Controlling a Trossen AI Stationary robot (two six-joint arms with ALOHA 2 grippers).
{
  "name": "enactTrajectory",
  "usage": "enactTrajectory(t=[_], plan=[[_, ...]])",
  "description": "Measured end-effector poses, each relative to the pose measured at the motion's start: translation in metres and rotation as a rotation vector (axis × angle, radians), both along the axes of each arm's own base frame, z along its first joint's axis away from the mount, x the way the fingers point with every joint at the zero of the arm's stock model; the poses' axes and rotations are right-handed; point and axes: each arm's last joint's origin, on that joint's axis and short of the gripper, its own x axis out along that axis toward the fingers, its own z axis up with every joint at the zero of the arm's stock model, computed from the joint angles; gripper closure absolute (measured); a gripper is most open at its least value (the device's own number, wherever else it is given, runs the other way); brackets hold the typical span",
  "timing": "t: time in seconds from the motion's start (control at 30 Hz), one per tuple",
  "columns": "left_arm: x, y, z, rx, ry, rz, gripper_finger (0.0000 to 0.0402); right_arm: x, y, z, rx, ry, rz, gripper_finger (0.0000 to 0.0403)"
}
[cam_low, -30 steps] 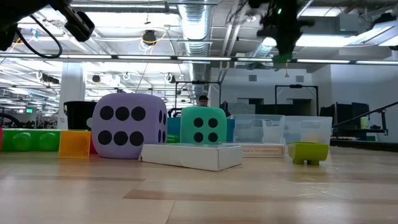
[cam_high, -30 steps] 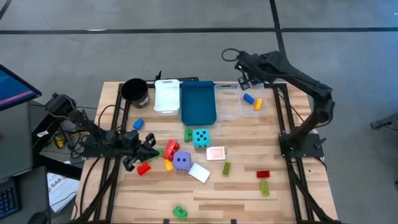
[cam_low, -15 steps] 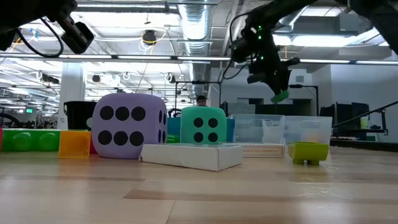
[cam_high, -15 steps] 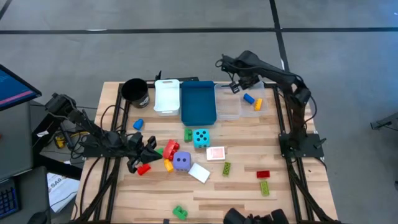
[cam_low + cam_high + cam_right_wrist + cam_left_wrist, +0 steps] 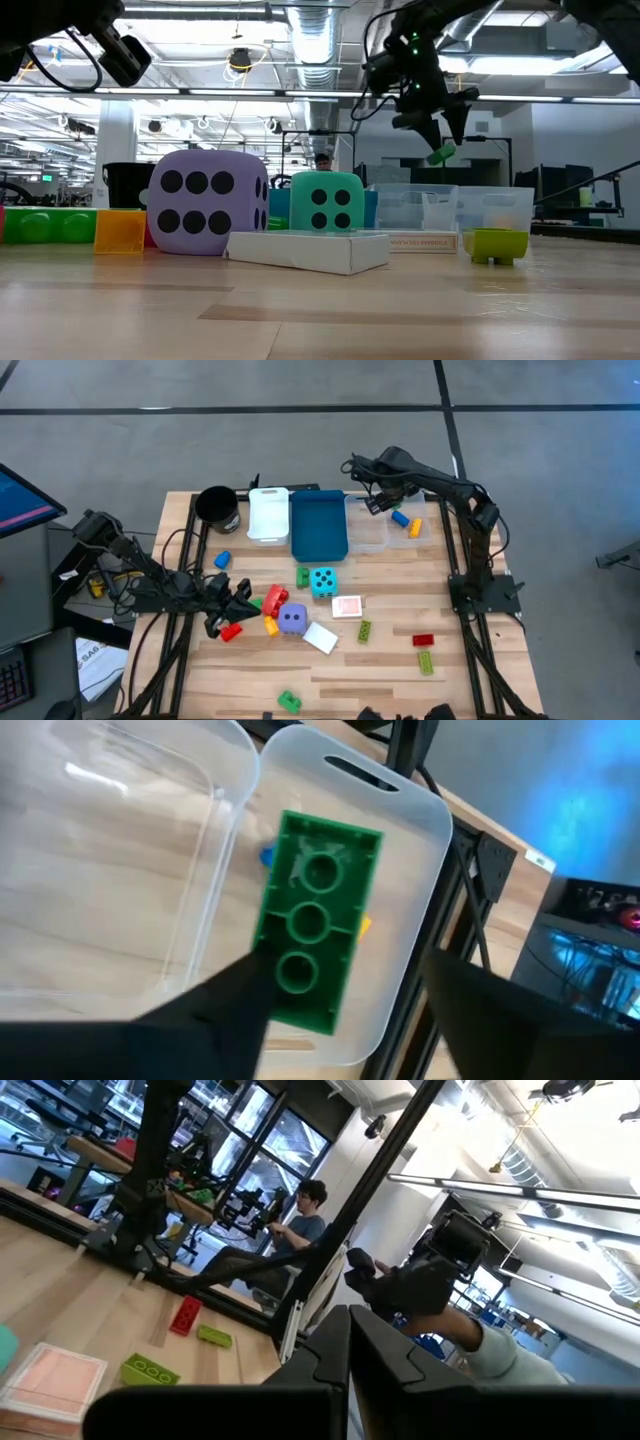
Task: Pick & Place Toys
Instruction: Put the small green game piece into the right transparent bin
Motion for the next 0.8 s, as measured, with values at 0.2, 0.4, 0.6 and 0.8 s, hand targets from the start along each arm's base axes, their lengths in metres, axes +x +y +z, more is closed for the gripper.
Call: enactTrajectory(t=[0.2, 0.4, 0.6, 0.8], plan=[[0.000, 0.000, 0.001, -0.004, -0.005, 0.000, 0.0401, 0.003, 0.004, 0.000, -0.018, -0.035, -0.071, 0.0114], [-0.001, 0.000, 0.003, -0.010, -0.026, 0.002, 0.0402, 0.010, 0.013, 0.000, -0.016, -0.028, -0.023, 0.0162], [0.000, 0.001, 0.002, 0.021, -0.017, 0.053, 0.0402, 0.013, 0.019, 0.000, -0.013, -0.047, -0.039, 0.0150], [0.009, 0.024, -0.008, 0.063, 0.110, 0.443, 0.0402, 0.017, 0.024, 0.000, -0.009, -0.053, -0.030, 0.0148]])
